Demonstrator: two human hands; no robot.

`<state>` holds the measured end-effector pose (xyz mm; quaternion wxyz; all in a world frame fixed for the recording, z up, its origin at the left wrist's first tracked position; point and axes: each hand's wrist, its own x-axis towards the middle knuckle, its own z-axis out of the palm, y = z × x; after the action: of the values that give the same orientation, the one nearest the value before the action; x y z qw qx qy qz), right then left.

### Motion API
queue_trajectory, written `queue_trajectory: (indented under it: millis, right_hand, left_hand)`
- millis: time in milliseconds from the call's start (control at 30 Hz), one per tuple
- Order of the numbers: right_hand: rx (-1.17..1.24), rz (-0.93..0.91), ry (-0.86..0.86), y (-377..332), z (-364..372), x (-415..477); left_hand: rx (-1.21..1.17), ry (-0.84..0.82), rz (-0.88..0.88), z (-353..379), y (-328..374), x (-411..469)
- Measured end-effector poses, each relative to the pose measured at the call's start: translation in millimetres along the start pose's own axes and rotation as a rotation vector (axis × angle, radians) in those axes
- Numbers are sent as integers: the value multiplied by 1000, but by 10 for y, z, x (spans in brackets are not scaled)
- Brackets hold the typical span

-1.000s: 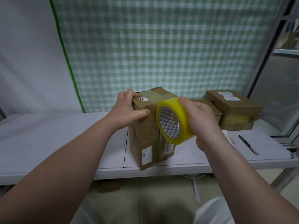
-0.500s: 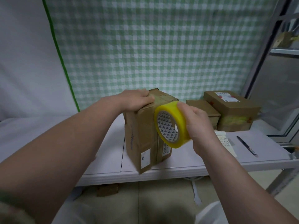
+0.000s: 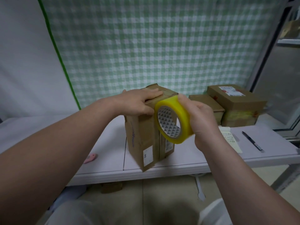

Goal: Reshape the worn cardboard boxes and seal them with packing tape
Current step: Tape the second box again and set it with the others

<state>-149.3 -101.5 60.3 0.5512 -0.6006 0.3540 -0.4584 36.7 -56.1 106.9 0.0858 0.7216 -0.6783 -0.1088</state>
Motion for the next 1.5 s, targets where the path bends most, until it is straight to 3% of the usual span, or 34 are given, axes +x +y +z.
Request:
queue_trajectory:
  millis: [267,433,600,700,833,1033,1300,1500]
  right_hand:
    - [-279,-150,-219,-287,407,482]
    - [-523,-280,-195,-213,680,779]
    - [-446,-181,-228,-146,961,1001]
    - [-470,-203,-240,-158,1101,1068]
    - [-515,-247,-275,-102,1226,1082]
    - [-741,-334,-387,224,1261,973]
    - [-788,-382,-458,450,1186,875]
    - [-797,-266,-374,729,1182,790]
  left_hand:
    - [-371,153,-272,-199,-506,125]
    - [-465,159,-389,-276,-762,127]
    - [-579,157,-519,-271,-1050,170]
    - [-730,187,-598,-267,-1092,110]
    - [-704,95,-665,-38,-1216,4]
    - [-826,-49,-611,682,-1242,-38]
    - [-1108,8,-438,1122,-1312,14]
    - [-1005,101,-377,1159,-1304,44]
